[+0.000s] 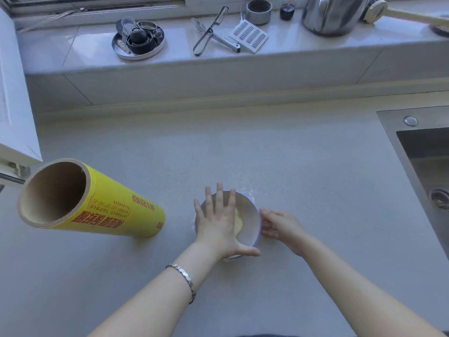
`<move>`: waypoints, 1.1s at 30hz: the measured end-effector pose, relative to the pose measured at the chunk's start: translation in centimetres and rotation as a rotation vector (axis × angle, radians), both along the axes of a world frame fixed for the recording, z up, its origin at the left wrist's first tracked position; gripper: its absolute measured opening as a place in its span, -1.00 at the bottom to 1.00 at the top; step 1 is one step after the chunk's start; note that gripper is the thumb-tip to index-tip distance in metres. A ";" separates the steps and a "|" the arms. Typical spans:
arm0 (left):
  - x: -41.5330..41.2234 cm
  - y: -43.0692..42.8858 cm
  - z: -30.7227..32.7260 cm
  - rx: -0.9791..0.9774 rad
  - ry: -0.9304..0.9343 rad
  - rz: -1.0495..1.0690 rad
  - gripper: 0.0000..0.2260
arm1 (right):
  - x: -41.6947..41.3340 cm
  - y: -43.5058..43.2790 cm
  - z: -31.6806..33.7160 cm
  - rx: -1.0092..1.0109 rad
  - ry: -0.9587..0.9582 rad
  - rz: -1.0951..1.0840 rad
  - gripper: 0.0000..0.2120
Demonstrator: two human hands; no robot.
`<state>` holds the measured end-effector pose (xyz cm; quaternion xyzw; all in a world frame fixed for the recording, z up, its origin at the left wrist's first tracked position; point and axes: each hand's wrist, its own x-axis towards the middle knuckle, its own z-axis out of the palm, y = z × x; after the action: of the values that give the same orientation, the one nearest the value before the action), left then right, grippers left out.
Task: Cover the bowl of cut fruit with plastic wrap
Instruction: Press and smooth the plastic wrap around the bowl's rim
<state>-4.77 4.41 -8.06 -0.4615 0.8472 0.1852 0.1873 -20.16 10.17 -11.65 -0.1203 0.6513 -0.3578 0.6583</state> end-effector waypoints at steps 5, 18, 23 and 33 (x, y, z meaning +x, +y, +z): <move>0.4 -0.6 -0.1 0.023 -0.012 -0.143 0.25 | 1.0 -0.3 0.0 -0.077 0.001 -0.202 -0.73; 0.5 -0.5 -0.5 0.014 -0.005 -0.102 0.21 | 1.7 -1.5 -0.3 -0.093 0.689 -0.292 -0.88; 0.5 -0.2 -0.8 0.011 0.010 -0.074 0.20 | 2.3 -2.9 -0.7 -0.030 0.753 -0.066 -0.92; -1.1 0.6 -0.1 0.054 0.022 0.465 0.22 | 0.9 -1.5 0.1 0.097 0.085 -0.284 -0.56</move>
<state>-5.89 5.04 -8.16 -0.6368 0.7149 0.2510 0.1429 -19.29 8.69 -11.55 -0.0102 0.7056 -0.4098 0.5780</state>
